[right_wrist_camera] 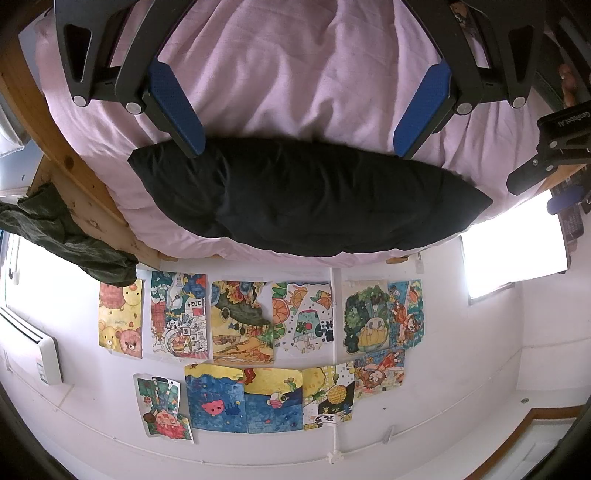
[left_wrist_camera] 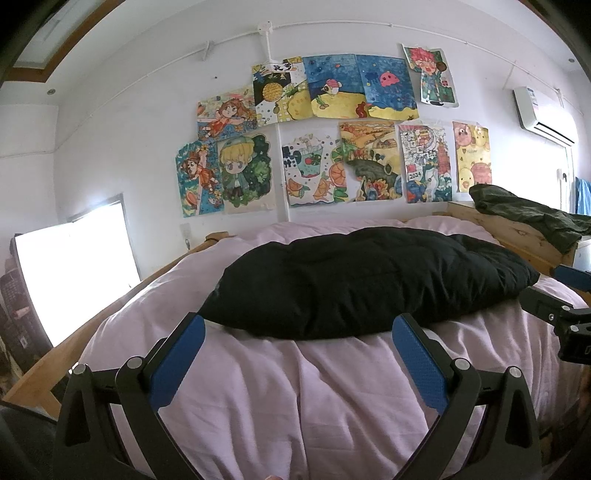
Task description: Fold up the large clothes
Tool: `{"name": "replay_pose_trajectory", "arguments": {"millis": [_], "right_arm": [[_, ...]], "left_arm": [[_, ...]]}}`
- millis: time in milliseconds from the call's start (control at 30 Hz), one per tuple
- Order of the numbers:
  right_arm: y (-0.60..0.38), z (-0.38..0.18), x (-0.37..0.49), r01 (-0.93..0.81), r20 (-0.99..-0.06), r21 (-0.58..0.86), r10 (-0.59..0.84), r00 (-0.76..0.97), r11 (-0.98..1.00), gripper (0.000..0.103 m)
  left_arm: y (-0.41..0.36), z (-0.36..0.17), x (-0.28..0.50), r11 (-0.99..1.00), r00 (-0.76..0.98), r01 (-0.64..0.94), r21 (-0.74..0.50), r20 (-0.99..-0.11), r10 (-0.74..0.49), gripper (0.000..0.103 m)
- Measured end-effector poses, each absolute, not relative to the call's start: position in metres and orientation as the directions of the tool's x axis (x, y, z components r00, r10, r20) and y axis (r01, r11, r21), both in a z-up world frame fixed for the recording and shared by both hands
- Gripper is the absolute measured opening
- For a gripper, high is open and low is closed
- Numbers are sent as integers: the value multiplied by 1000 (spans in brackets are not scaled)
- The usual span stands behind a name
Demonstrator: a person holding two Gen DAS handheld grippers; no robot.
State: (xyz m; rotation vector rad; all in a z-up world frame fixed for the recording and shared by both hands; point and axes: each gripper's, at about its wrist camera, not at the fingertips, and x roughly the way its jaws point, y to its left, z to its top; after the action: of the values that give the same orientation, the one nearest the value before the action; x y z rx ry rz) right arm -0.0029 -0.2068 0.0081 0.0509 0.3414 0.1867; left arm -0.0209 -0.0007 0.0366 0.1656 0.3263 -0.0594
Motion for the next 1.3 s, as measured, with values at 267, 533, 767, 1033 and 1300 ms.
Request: {"name": "replay_pose_trajectory", "arguments": {"millis": [267, 533, 767, 1033, 1300], "right_arm": [[-208, 10, -2, -175, -329, 81, 192, 925, 981, 103], [-207, 9, -3, -174, -330, 81, 191, 925, 981, 103], [-208, 9, -3, -173, -331, 83, 191, 924, 981, 103], [-210, 10, -2, -176, -330, 83, 193, 924, 981, 103], [-210, 10, -2, -175, -331, 83, 193, 924, 981, 103]], "left_arm": [[3, 36, -20, 984, 946, 86, 153, -323, -32, 100], [4, 36, -19, 984, 946, 88, 154, -322, -34, 100], [7, 36, -18, 985, 946, 88, 151, -321, -36, 100], [10, 36, -18, 984, 946, 92, 153, -321, -39, 100], [10, 36, -18, 984, 946, 91, 154, -321, -37, 100]]}}
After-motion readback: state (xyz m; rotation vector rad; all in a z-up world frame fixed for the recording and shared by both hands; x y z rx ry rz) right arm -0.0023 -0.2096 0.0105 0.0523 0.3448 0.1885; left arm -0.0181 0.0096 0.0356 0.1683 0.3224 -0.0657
